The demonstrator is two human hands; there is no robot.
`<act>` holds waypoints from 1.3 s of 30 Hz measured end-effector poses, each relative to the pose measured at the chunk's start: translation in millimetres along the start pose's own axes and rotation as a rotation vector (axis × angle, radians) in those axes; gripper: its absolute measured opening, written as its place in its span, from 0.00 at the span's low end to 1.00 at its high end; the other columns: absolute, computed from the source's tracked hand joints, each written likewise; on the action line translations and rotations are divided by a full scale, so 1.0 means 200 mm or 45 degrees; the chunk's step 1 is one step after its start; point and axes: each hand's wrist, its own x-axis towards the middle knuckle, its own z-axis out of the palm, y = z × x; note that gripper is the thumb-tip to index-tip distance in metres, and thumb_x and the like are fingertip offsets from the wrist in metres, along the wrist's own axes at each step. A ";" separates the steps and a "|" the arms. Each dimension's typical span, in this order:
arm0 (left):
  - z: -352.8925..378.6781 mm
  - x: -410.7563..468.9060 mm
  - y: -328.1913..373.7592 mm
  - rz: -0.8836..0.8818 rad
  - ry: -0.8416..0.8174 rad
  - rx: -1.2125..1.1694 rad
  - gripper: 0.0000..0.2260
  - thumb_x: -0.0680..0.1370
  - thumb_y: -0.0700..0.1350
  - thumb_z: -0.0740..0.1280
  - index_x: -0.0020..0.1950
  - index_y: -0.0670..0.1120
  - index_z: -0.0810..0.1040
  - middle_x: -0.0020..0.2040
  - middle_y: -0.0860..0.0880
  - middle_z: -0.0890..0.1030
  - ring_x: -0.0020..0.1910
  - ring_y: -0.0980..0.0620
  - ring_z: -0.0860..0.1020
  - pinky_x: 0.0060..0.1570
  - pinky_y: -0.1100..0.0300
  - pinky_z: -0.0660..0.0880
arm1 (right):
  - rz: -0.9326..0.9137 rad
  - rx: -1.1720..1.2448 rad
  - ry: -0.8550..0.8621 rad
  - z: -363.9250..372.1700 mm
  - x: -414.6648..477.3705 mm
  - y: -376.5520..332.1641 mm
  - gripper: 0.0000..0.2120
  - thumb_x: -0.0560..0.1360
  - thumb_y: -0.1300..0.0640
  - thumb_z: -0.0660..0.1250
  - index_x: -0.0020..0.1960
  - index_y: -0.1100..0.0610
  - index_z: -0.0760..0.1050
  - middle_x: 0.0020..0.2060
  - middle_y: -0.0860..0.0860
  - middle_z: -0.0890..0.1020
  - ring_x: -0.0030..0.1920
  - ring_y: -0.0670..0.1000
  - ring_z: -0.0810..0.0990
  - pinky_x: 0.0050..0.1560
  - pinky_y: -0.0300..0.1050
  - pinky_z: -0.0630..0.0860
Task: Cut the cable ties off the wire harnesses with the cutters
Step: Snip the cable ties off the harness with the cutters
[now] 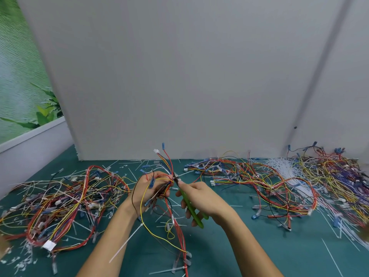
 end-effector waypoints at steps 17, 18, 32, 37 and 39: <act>0.00 0.01 0.00 0.002 0.010 -0.017 0.07 0.79 0.39 0.69 0.51 0.37 0.83 0.40 0.40 0.82 0.31 0.46 0.78 0.31 0.58 0.74 | -0.006 0.028 0.027 0.01 0.01 0.01 0.24 0.84 0.39 0.57 0.54 0.59 0.79 0.35 0.52 0.78 0.28 0.50 0.79 0.27 0.48 0.80; 0.00 0.01 0.00 0.002 0.016 -0.023 0.06 0.80 0.39 0.68 0.51 0.37 0.83 0.40 0.40 0.82 0.31 0.46 0.78 0.31 0.59 0.74 | -0.006 0.031 0.033 0.02 0.01 0.00 0.24 0.84 0.39 0.57 0.54 0.59 0.79 0.35 0.53 0.79 0.28 0.50 0.80 0.27 0.47 0.80; 0.01 0.00 0.00 -0.007 -0.002 -0.010 0.08 0.77 0.43 0.72 0.50 0.37 0.83 0.39 0.41 0.82 0.30 0.48 0.78 0.30 0.60 0.74 | 0.018 0.037 0.015 0.01 0.01 0.01 0.22 0.85 0.42 0.58 0.53 0.60 0.79 0.34 0.53 0.79 0.28 0.51 0.80 0.27 0.48 0.80; 0.01 0.01 -0.01 0.000 0.009 -0.032 0.04 0.78 0.40 0.71 0.47 0.40 0.85 0.40 0.38 0.81 0.30 0.47 0.78 0.29 0.60 0.74 | 0.021 0.040 0.010 0.01 0.01 0.01 0.21 0.84 0.43 0.59 0.54 0.60 0.79 0.35 0.53 0.80 0.29 0.51 0.81 0.30 0.51 0.82; 0.01 0.01 -0.01 -0.008 0.001 -0.021 0.05 0.78 0.40 0.71 0.48 0.40 0.85 0.40 0.39 0.82 0.30 0.47 0.78 0.29 0.60 0.74 | 0.011 0.023 0.020 0.00 0.00 0.01 0.21 0.84 0.43 0.59 0.53 0.60 0.80 0.34 0.52 0.79 0.28 0.50 0.79 0.28 0.49 0.81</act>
